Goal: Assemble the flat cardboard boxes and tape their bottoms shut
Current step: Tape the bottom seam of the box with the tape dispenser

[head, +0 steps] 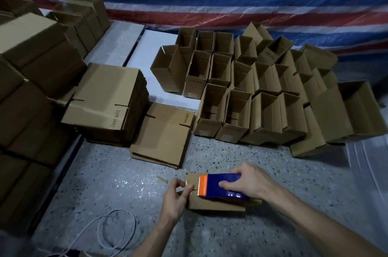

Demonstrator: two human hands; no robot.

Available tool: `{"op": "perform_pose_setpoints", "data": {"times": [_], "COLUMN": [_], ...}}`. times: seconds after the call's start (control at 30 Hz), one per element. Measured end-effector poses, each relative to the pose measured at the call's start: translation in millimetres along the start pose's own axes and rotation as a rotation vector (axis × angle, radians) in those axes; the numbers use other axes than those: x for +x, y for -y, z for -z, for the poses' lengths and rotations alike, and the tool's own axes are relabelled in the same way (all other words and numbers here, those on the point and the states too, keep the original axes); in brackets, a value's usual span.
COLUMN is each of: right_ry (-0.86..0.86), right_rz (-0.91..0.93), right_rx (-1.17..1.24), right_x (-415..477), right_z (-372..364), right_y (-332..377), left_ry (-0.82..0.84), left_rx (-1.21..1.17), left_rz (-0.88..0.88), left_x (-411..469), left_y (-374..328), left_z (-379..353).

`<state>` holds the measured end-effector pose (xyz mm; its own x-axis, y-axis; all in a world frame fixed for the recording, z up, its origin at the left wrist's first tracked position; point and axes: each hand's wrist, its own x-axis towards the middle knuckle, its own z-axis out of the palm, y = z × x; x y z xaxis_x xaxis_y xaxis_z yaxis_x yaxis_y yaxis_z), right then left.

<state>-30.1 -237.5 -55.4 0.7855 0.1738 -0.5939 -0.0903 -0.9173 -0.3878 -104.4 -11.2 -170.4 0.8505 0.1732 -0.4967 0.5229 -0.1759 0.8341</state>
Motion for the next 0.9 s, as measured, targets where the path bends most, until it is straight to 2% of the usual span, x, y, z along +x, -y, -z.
{"op": "perform_pose_setpoints", "data": {"times": [0.17, 0.43, 0.6, 0.73, 0.9], "right_ry": [-0.021, -0.063, -0.054, -0.029, 0.042], "right_rz": [-0.046, -0.082, -0.142, -0.214, -0.150], "right_rx": [-0.005, 0.085, 0.094, 0.026, -0.345], "right_x": [-4.4, -42.0, -49.5, -42.6, -4.2], "right_z": [12.7, 50.0, 54.6, 54.6, 18.1], "right_y": [-29.4, -136.9, -180.1, -176.7, -104.5], "left_ry": [-0.014, -0.023, -0.028, -0.036, -0.043], "left_rx": [0.022, 0.033, 0.027, 0.014, 0.000], "left_rz": [-0.056, -0.114, -0.117, -0.078, -0.014], "left_x": [0.9, 2.4, 3.6, 6.7, 7.2], "left_y": [7.0, 10.8, 11.6, 9.7, 6.1], "left_z": [-0.1, -1.6, -2.3, -2.5, -3.8]}}
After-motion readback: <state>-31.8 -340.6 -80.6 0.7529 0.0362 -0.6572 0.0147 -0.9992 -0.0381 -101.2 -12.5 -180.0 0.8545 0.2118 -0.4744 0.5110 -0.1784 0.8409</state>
